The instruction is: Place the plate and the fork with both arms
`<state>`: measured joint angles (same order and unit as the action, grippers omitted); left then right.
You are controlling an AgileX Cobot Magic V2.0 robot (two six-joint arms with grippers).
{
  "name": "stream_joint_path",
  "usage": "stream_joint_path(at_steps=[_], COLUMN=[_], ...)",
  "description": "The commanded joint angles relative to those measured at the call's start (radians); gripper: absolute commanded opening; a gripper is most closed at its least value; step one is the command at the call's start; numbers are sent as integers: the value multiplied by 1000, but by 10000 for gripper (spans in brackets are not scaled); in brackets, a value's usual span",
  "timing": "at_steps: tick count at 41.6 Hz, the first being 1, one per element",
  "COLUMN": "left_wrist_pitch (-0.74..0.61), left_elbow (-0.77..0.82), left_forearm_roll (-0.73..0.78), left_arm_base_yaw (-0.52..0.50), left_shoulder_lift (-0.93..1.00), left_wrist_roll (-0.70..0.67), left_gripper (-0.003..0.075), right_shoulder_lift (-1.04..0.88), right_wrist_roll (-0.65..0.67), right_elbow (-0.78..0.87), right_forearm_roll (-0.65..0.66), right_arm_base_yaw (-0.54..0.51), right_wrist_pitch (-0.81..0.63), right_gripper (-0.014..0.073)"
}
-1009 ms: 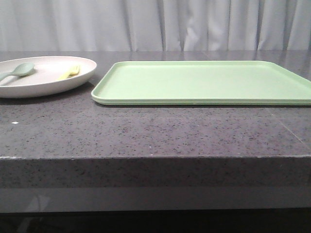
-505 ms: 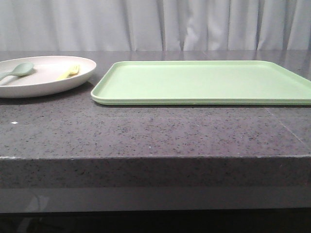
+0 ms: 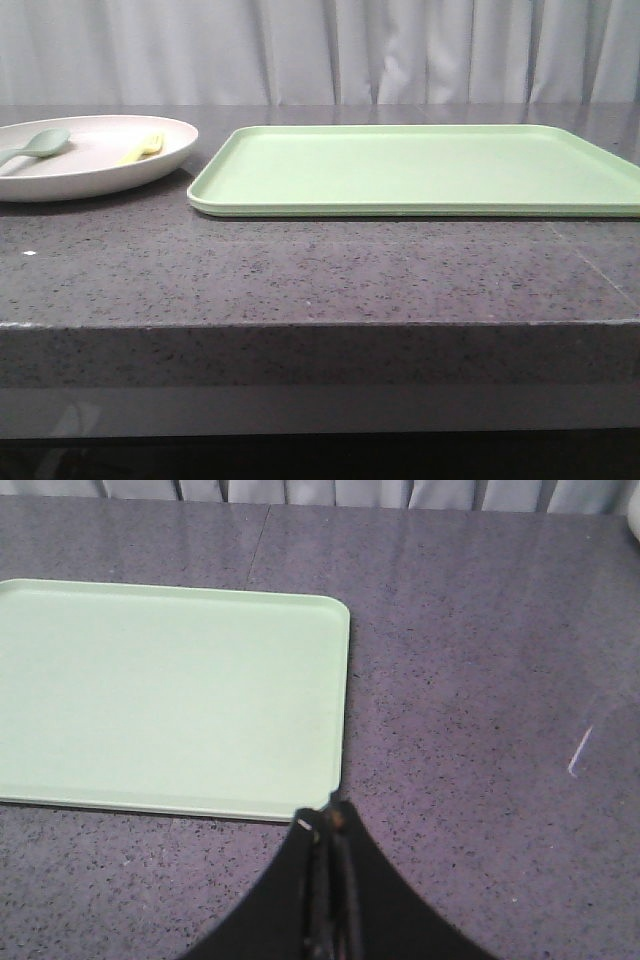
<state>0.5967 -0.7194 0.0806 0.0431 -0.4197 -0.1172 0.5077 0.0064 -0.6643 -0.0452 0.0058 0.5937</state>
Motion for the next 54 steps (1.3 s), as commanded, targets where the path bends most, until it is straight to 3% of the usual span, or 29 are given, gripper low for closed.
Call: stream_joint_path(at_steps=[1,6,10,28,32,35,39,54], left_wrist_pitch=[-71,-66,-66,-92,-112,-100,-57,87], left_elbow=[-27,-27,-27,-27,-31,-47,-86,-310], left_forearm_roll=[25,45,42,-29,-44,-44,-44,-69], left_arm_base_yaw=[4,4,4,4,4,4,4,-44], left_shoulder_lift=[-14,-14,-14,-16,-33,-70,-154,-596], left_wrist_roll=[-5,79,88,88,88,88,88,88], left_gripper=[193,438,524,421,440,500,561,522], right_shoulder_lift=[11,11,11,11,11,11,11,11], right_wrist_roll=[-6,-6,-6,-6,-6,-6,-6,-6], right_elbow=[-35,-35,-35,-35,-35,-35,-35,-35], right_forearm_roll=[30,54,54,54,54,54,54,54], right_arm_base_yaw=[-5,-5,-5,-5,-5,-5,-5,-5], right_wrist_pitch=[-68,-68,-68,-68,-68,-68,-68,-67], right_gripper=[69,298,422,429,429,429,429,429])
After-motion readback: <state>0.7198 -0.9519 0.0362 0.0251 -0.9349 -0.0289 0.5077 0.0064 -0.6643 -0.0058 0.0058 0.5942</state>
